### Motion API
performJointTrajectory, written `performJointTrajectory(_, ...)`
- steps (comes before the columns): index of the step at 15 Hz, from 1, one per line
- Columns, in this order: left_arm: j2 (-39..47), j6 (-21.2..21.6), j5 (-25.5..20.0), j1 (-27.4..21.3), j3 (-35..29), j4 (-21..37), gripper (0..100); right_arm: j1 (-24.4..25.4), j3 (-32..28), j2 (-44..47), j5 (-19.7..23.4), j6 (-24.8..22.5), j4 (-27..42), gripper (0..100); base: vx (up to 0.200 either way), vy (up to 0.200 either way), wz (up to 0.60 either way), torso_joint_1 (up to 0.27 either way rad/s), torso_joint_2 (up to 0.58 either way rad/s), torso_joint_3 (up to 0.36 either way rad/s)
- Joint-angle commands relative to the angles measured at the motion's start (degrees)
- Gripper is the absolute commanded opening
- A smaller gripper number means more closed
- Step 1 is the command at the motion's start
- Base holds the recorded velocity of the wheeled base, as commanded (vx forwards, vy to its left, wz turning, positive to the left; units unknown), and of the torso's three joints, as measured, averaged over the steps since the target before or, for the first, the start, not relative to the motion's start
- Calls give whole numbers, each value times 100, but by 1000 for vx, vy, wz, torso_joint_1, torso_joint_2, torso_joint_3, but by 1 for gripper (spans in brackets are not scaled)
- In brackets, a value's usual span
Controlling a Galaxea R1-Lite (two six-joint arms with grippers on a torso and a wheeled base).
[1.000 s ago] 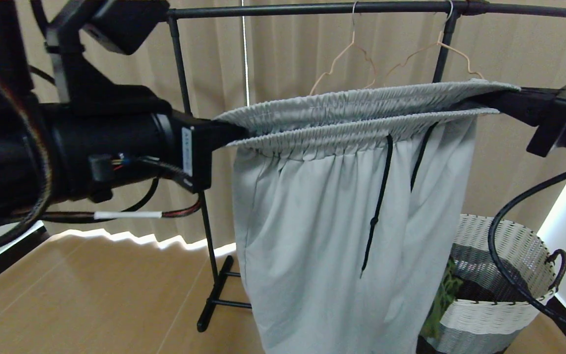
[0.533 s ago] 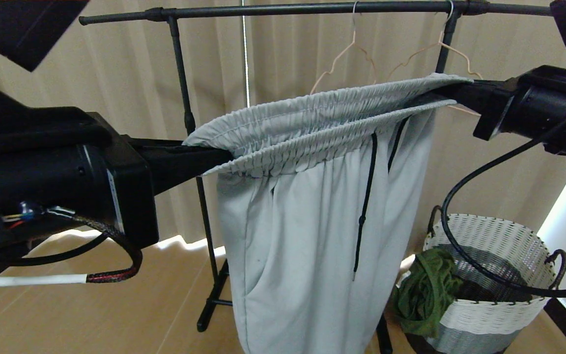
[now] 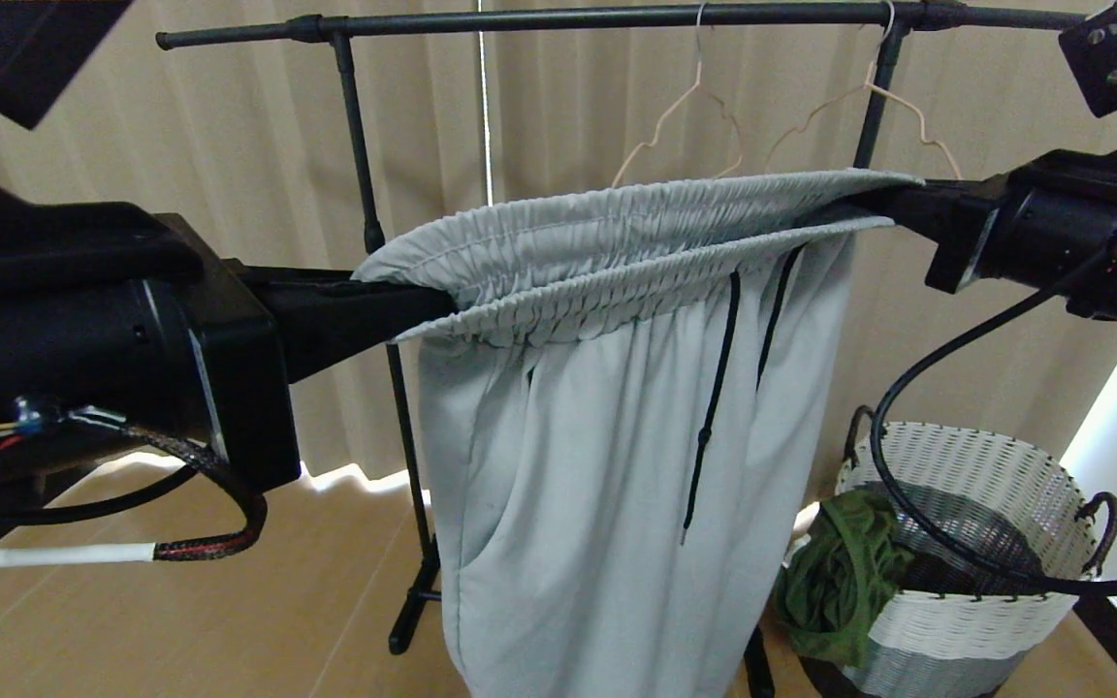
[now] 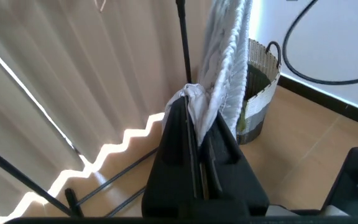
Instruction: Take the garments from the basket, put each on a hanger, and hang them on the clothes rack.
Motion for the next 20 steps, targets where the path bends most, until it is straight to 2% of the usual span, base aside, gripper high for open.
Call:
performJointTrajectory(1,214,26,-4,21,-196,-34,0,-25,-28,-323,-187,-6,353,0,0,0,0,0,0,0)
performJointTrajectory(4,724,78,13,144,-925,-25,0,-52,-19,-753,-222,-15,722,0,0,0,0,0,0,0)
performJointTrajectory(5,1058,210,13,382,-1329,-25,0,-104,-28,-1043,-222,-15,1047,0,0,0,0,0,0,0)
performJointTrajectory(7,1435,342,31,672,-1602,-34,0,-104,25,-1377,-222,-15,1390,0,0,0,0,0,0,0)
performJointTrajectory(10,1664,298,49,760,-1400,-34,0,-95,403,-1632,-222,-33,1601,0,0,0,0,0,0,0)
performJointTrajectory(15,1567,307,49,724,-1303,-34,0,-69,359,-1544,-213,-33,1539,0,0,0,0,0,0,0)
performJointTrajectory(17,1479,333,31,689,-1013,-78,0,-43,447,-1536,-213,-33,1583,0,0,0,0,0,0,0)
performJointTrajectory(20,1427,333,40,672,-837,-614,0,45,359,-1421,-213,-33,1522,0,0,0,0,0,0,0)
